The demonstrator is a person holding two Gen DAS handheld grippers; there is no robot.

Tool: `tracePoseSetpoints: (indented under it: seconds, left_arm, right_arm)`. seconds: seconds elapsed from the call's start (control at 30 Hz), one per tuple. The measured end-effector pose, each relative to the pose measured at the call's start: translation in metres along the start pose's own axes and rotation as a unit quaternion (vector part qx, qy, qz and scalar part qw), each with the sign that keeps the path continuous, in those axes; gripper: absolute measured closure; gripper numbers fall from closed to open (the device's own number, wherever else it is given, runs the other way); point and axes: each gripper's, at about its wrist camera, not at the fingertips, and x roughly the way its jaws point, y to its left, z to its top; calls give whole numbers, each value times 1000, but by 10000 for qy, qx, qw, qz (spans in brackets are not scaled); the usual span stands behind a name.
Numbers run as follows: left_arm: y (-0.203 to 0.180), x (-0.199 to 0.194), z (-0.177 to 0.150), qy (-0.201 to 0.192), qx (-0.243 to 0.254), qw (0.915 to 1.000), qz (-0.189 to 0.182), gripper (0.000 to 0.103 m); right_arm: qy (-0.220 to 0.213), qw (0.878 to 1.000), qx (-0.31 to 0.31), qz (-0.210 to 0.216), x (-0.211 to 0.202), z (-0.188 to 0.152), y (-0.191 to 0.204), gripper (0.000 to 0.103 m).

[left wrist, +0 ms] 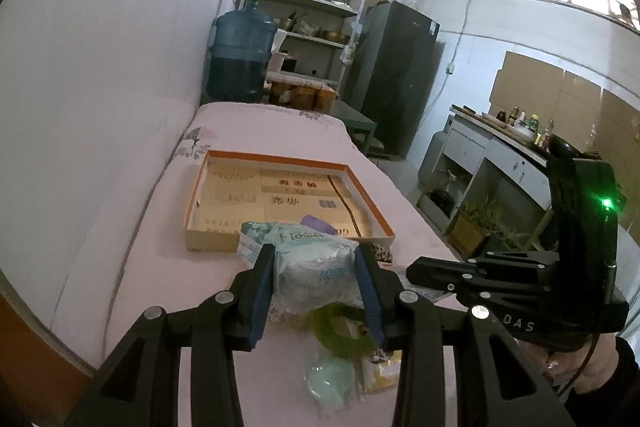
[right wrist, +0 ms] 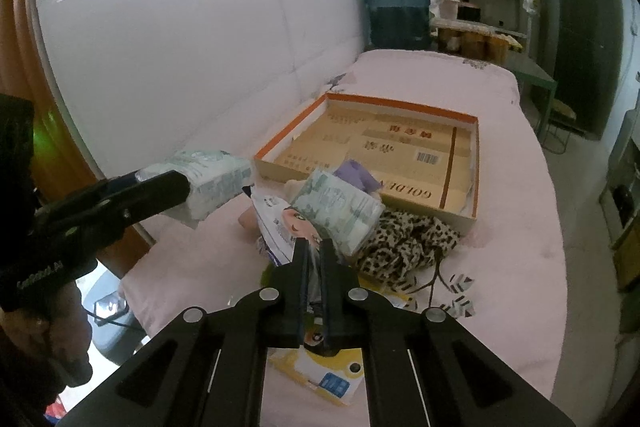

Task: Organize soft objects
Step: 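Carry the tissue pack with the left tool while the right carries the wipes pack to the tray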

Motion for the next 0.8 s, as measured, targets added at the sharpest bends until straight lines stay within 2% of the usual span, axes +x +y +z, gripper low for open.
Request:
tracePoseSetpoints:
  seconds: [0.23,0.47,0.8]
  left_arm:
    - [-1,7,21,-91,112,9999,-11,63]
    - [5,29,48,-117,74,9999,40,63]
    - [24,86,85,-96,83,9998,160,63]
  right_arm:
    - [-233,9997,-56,-109,-14,19,-6,98]
    - [-542,9978,-135,-367,-25,55,-23,98]
    - [-586,9956,-134,-721,10,102,-67,98]
